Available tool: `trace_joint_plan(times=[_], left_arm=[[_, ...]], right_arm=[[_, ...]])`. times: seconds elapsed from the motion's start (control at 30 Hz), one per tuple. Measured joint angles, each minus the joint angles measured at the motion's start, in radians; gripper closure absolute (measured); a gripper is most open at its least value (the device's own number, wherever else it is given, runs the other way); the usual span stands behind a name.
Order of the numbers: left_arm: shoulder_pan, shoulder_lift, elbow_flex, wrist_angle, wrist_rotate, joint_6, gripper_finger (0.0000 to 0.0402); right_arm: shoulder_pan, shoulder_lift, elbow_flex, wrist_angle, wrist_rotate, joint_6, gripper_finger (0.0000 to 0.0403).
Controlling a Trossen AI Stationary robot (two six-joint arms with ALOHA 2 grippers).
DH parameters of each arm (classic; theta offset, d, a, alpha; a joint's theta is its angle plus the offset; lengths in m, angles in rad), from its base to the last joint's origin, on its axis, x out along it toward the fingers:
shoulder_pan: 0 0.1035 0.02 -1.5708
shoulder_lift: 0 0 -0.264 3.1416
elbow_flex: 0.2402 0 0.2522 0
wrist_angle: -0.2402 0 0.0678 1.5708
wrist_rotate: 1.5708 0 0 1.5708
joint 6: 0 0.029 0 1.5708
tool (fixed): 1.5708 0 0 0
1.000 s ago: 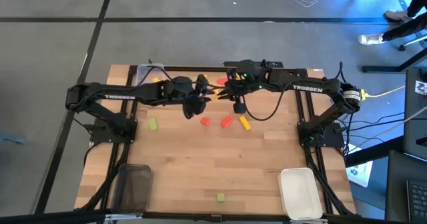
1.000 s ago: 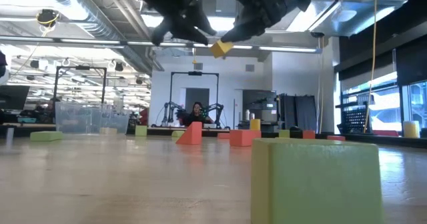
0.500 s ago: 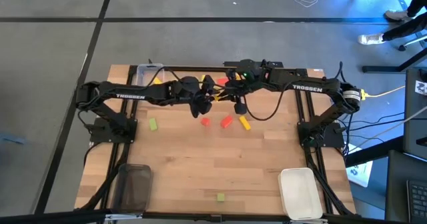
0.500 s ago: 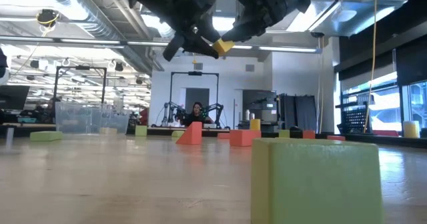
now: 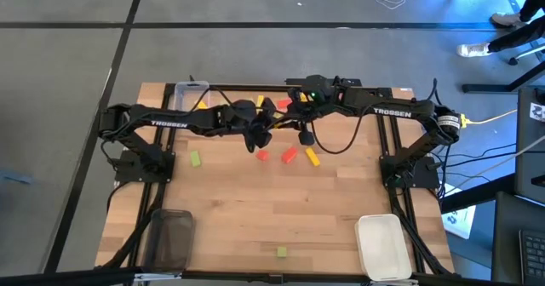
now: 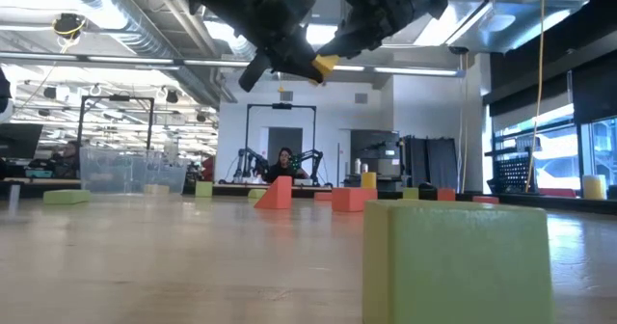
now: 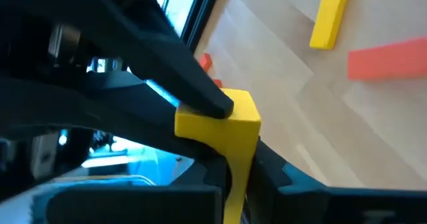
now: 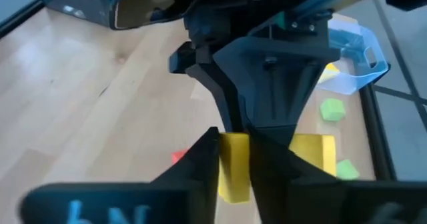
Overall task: Sort & place blocks by color
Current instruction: Put the yellow block into the transparent bin
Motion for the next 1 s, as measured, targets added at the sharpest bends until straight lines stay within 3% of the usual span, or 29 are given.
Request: trace_joint_plan(times=[0.13, 0.27, 0.5, 0.77, 1.0], left_arm=[[0.002, -0.009, 0.0, -0.022, -0.022, -0.081, 0.0383], [0.012, -0.049, 0.0, -0.086, -0.054, -0.148, 0.0383], [0.083, -0.169, -0.001, -0.243, -0.154, -0.41, 0.0383], [0.245, -0.29, -0.002, -0.498, -0.188, -0.872, 0.0383], [0.411, -0.296, -0.002, -0.816, -0.226, -1.343, 0.0383]], right_arm=[[0.0, 0.0, 0.0, 0.002, 0.003, -0.001, 0.0292], [-0.001, -0.005, 0.003, 0.005, 0.026, -0.002, 0.028], [0.004, -0.064, 0.001, -0.038, 0.237, -0.001, 0.0277], [0.002, -0.133, 0.001, -0.034, 0.255, 0.002, 0.0279], [0.001, -0.136, 0.001, -0.047, 0.272, 0.001, 0.0279]])
